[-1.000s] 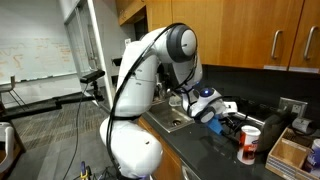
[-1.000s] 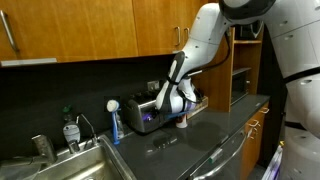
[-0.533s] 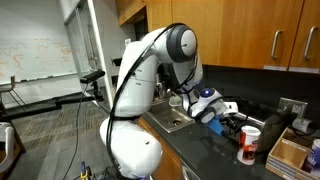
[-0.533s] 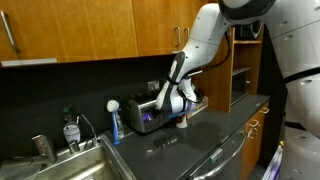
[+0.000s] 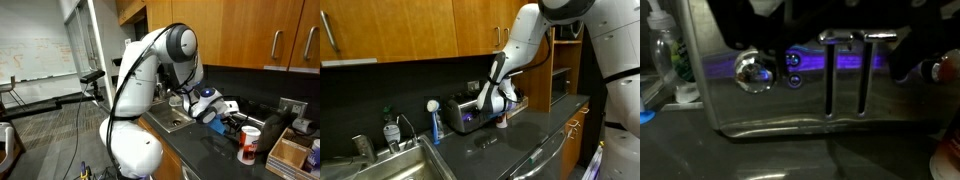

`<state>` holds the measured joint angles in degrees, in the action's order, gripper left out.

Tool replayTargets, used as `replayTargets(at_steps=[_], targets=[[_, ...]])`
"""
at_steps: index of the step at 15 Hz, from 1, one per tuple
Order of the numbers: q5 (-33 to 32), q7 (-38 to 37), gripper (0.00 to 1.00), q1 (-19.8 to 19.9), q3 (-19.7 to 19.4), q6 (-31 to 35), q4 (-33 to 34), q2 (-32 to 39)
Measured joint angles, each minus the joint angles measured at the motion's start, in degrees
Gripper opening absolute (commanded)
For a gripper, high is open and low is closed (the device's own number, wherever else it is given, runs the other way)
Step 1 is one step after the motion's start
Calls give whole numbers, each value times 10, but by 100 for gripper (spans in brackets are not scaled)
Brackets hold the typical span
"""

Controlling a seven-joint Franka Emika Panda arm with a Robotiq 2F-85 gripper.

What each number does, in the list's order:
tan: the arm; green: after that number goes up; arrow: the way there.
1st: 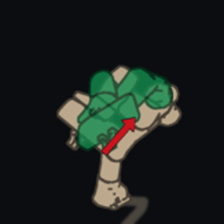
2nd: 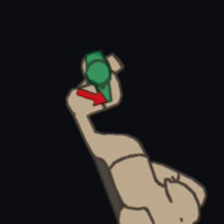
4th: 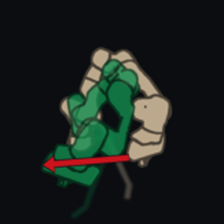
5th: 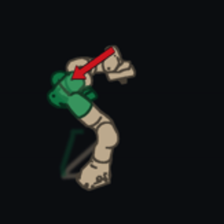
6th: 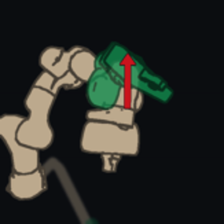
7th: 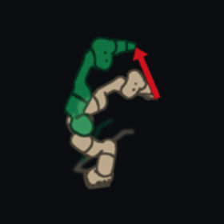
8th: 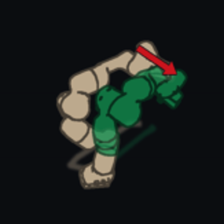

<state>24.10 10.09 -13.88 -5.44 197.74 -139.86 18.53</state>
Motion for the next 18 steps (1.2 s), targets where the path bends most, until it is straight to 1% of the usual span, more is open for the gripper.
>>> replayTargets(at_steps=[3,10,11,13,18], targets=[[-7,17,100,-9,-11,0,4,3],[-7,20,100,-40,-41,0,6,7],[-7,19,100,-40,-40,-2,5,6],[-7,18,100,-35,-40,-34,0,4],[-5,17,100,-28,-40,-46,-6,3]])
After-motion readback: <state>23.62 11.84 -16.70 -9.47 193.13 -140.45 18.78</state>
